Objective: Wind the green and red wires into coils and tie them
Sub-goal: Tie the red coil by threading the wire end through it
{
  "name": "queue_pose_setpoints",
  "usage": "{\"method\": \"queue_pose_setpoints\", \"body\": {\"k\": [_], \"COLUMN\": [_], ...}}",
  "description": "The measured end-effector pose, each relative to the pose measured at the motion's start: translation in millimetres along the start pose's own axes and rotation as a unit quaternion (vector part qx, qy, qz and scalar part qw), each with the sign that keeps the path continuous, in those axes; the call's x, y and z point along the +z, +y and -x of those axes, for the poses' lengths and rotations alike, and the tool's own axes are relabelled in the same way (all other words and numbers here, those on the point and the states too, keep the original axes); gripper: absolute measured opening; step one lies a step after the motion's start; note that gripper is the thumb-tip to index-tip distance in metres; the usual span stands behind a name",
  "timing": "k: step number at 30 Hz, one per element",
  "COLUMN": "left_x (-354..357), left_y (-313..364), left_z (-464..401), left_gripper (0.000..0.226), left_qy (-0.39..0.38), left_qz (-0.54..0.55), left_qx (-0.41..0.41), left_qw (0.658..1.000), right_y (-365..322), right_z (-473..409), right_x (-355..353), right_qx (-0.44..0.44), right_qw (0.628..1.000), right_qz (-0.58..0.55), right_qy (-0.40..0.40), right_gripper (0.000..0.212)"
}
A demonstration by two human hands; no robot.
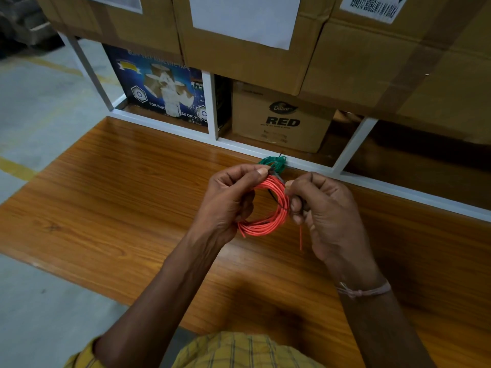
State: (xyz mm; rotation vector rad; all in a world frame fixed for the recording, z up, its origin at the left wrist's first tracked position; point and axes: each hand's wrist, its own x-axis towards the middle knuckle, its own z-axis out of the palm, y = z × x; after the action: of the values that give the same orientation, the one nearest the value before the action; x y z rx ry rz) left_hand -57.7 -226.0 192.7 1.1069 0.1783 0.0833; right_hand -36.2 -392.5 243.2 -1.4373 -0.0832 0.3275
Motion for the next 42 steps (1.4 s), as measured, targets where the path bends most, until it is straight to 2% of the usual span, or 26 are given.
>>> {"method": "queue_pose_setpoints", "body": {"k": [10, 18, 24, 28, 32, 37, 42], "left_x": [0.1, 2.4, 1.2, -1.0, -3.5, -7.8, -5.7], "left_y": [3.0, -0.3, 6.5, 10.1, 11.0, 12.4, 10.4], "left_z": [2.2, 5.1, 6.4, 7.6, 10.5, 11.9, 13.1], "left_gripper": [0.017, 0.021, 0.020, 0.020, 0.020, 0.019, 0.021], "left_qy": [0.009, 0.005, -0.024, -0.051, -0.052, -0.047, -0.080], "left_qz": [-0.045, -0.129, -0.153, -0.174, -0.195, -0.201, -0.204], "left_qx": [0.014, 0.063, 0.054, 0.035, 0.025, 0.014, 0.005], "left_qw": [0.999, 0.990, 0.986, 0.983, 0.979, 0.978, 0.976], "right_y": [2.1, 6.0, 1.8, -10.9, -11.2, -4.3, 0.1], "right_z": [1.8, 5.6, -2.8, -19.8, -30.7, -38.7, -39.7], "right_x": [-2.1, -7.7, -20.8, -30.0, -32.8, -33.6, -30.5], "right_qx": [0.007, -0.042, -0.075, -0.107, -0.102, -0.091, -0.046], "right_qw": [1.000, 0.997, 0.984, 0.961, 0.949, 0.953, 0.970], "right_qz": [0.002, 0.062, 0.154, 0.251, 0.280, 0.256, 0.196], "right_qy": [-0.005, 0.033, 0.051, -0.042, -0.103, -0.133, -0.137], "right_gripper": [0.012, 0.008, 0.016, 0.014, 0.011, 0.010, 0.009]}}
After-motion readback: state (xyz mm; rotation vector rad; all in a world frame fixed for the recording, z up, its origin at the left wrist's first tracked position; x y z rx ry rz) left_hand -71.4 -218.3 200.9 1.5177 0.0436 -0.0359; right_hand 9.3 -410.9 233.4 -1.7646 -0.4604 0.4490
